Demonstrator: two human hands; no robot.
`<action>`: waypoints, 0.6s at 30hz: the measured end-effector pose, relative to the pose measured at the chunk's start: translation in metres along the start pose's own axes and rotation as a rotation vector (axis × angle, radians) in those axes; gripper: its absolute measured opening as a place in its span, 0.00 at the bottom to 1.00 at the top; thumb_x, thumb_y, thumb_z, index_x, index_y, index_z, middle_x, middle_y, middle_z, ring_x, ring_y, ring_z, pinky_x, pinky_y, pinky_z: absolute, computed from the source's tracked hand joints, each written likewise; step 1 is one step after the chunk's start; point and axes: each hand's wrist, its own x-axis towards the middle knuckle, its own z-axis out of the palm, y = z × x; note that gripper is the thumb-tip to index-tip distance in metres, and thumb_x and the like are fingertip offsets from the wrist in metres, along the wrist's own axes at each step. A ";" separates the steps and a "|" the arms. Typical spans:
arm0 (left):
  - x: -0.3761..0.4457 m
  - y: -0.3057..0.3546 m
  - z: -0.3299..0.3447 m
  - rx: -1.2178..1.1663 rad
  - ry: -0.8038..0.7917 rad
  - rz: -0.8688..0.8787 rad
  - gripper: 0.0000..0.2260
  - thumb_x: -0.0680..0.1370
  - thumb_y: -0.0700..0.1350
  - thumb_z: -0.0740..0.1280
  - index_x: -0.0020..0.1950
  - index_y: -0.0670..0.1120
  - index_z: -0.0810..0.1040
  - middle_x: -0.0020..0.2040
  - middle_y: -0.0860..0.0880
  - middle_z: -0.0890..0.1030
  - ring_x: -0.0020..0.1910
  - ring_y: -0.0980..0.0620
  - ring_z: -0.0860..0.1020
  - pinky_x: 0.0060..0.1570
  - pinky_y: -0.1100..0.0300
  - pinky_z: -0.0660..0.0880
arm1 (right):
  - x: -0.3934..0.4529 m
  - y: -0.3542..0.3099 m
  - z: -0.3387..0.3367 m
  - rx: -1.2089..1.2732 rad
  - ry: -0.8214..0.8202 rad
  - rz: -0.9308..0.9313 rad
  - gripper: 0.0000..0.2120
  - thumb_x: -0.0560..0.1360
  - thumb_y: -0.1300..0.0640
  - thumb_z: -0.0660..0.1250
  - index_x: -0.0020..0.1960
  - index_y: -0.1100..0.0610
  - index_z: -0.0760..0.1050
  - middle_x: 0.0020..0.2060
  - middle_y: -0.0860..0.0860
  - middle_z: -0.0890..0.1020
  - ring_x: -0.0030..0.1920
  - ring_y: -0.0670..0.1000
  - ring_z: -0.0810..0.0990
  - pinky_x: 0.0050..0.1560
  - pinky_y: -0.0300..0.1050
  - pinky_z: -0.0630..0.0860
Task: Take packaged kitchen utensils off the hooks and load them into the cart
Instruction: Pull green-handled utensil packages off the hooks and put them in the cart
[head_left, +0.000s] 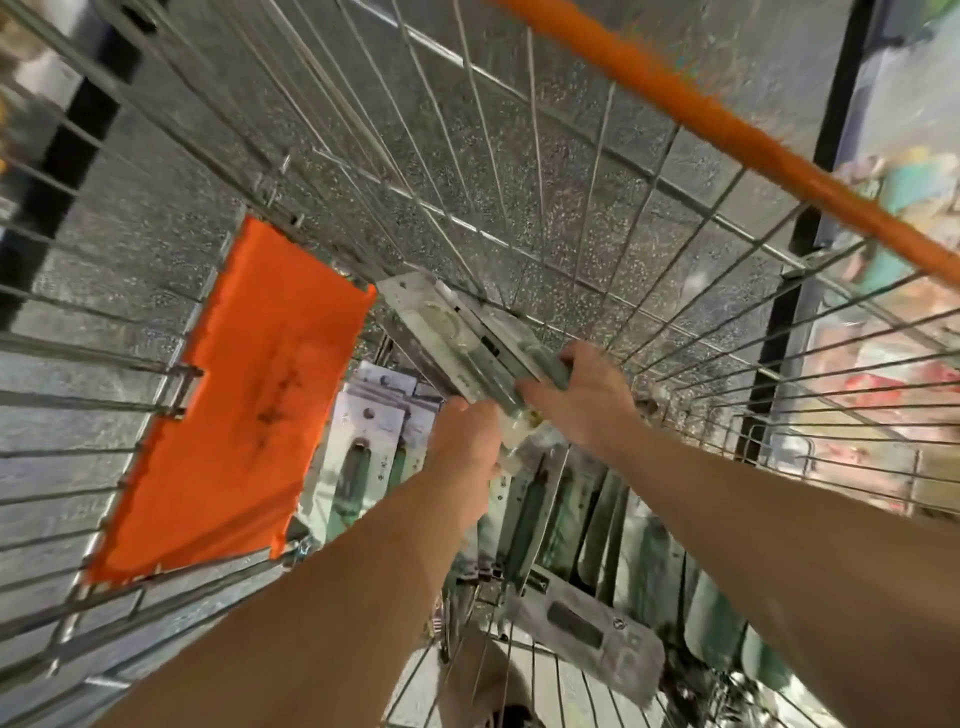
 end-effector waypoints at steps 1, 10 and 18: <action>0.005 -0.002 -0.002 0.017 0.028 -0.027 0.10 0.83 0.40 0.65 0.64 0.42 0.77 0.49 0.44 0.80 0.44 0.47 0.81 0.53 0.50 0.84 | -0.003 -0.001 0.000 0.021 -0.006 -0.008 0.23 0.75 0.38 0.71 0.59 0.51 0.68 0.47 0.51 0.80 0.40 0.51 0.81 0.34 0.45 0.78; -0.006 -0.011 -0.018 -0.024 0.024 0.101 0.11 0.84 0.45 0.57 0.59 0.44 0.76 0.54 0.42 0.76 0.53 0.41 0.76 0.65 0.39 0.77 | -0.006 -0.024 0.004 0.234 -0.113 0.052 0.18 0.76 0.47 0.73 0.59 0.52 0.70 0.50 0.53 0.80 0.44 0.51 0.80 0.41 0.42 0.78; -0.017 -0.020 -0.029 -0.108 0.032 0.062 0.12 0.84 0.39 0.55 0.44 0.48 0.73 0.43 0.47 0.75 0.40 0.48 0.72 0.48 0.53 0.70 | 0.001 -0.028 0.009 0.396 -0.230 0.106 0.20 0.75 0.54 0.74 0.65 0.55 0.74 0.51 0.54 0.81 0.44 0.51 0.80 0.42 0.43 0.74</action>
